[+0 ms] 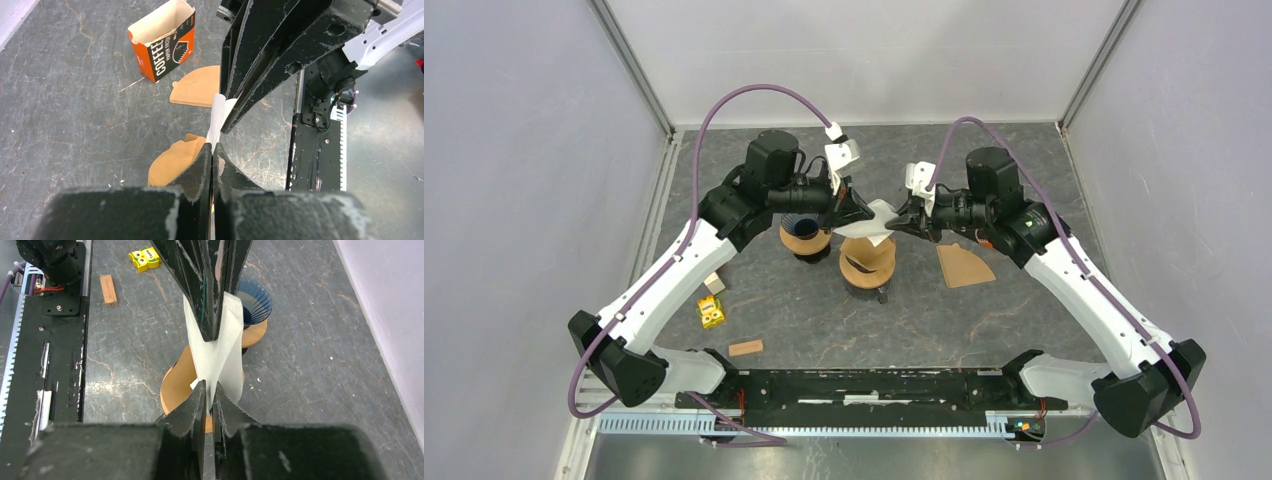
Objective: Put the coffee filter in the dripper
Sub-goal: Place the coffee filter in the coffee dripper.
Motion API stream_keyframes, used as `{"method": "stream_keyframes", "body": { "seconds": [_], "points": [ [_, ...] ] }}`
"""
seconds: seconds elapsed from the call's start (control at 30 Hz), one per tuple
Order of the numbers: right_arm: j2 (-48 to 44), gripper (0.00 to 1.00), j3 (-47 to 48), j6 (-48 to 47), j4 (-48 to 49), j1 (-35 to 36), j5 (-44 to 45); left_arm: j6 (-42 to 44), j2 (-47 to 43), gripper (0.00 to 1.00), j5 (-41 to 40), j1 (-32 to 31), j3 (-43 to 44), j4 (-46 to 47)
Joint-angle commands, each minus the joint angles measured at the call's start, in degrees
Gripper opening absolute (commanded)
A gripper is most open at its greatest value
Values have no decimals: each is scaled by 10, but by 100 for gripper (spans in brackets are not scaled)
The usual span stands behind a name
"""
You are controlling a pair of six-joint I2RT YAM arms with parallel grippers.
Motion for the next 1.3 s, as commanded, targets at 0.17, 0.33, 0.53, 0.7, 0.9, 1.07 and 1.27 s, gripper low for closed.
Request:
{"method": "stream_keyframes", "body": {
  "seconds": [0.17, 0.33, 0.53, 0.7, 0.9, 1.07, 1.27],
  "points": [
    [-10, 13, -37, 7, 40, 1, -12, -70, -20, 2, -5, 13, -3, 61],
    [-13, 12, -52, 20, 62, 1, -12, -91, -21, 2, 2, 24, -11, 87],
    [-23, 11, -66, 45, 99, -2, 1, -136, -23, 2, 18, 36, -27, 117],
    [-17, 9, -65, 77, 123, -3, 13, -166, -22, 2, 31, 40, -41, 148],
    [-11, 12, -71, 104, 141, -12, 35, -187, -25, 2, 42, 49, -53, 171],
    [-17, 17, -83, 115, 153, -27, 12, -188, -27, 2, 43, 52, -56, 173],
    [-19, 21, -95, 124, 167, -30, -28, -199, -26, 2, 41, 54, -60, 185]
  ]
}}
